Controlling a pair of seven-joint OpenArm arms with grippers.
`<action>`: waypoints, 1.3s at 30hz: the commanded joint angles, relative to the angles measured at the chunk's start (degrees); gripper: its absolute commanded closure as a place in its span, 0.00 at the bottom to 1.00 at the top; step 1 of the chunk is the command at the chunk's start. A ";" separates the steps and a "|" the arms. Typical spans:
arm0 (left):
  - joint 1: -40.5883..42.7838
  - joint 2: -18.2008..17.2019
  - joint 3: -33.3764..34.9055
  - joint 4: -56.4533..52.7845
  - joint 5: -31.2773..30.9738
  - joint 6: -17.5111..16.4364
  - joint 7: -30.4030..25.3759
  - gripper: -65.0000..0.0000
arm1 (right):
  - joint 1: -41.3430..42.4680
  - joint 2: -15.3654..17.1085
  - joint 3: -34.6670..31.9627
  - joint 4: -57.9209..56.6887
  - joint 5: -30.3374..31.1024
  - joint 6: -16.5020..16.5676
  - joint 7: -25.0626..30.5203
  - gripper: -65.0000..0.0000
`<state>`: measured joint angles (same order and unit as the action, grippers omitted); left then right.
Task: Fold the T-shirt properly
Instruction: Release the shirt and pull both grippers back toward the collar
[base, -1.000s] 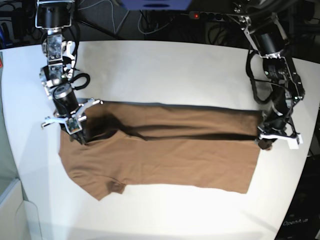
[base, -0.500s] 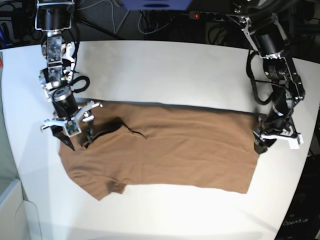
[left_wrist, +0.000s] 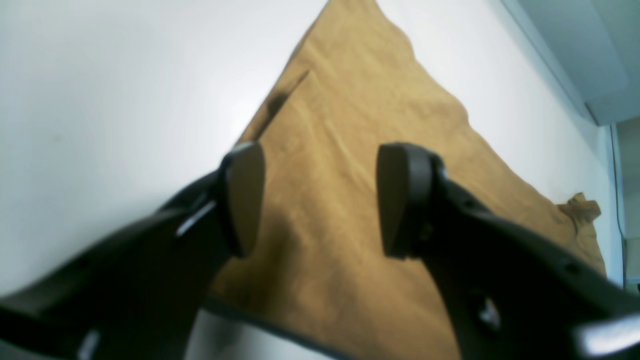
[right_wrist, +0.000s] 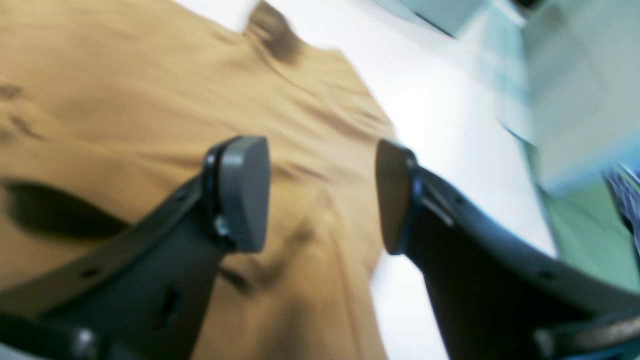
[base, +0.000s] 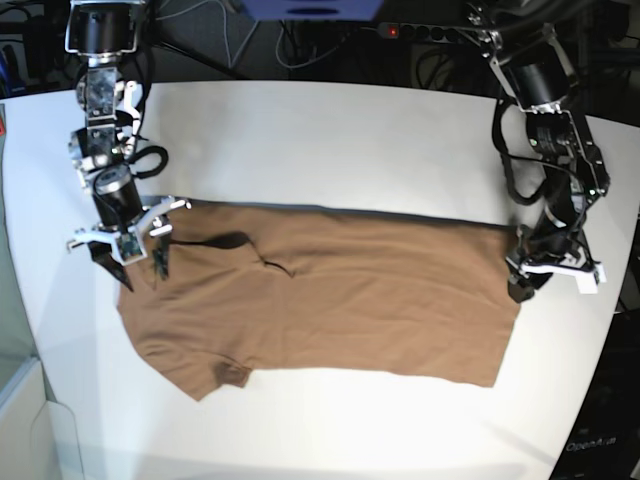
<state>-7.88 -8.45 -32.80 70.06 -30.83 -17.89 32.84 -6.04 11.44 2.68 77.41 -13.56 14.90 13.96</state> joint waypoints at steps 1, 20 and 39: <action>-1.22 -0.74 -0.04 1.19 -0.86 -0.79 -1.24 0.47 | -0.07 0.47 0.18 0.97 0.24 -0.08 1.74 0.61; -1.22 -1.00 0.22 -2.41 -0.78 -0.44 -0.62 0.87 | -2.09 0.82 0.09 -4.66 0.24 -0.08 2.09 0.99; 0.45 -2.41 -0.13 -6.72 12.85 -0.35 10.63 0.97 | -6.22 1.61 0.09 -5.71 0.33 -0.08 -1.96 0.99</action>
<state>-7.57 -10.33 -32.86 63.20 -21.06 -19.62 40.40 -12.05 12.38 2.52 71.18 -12.99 14.79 13.45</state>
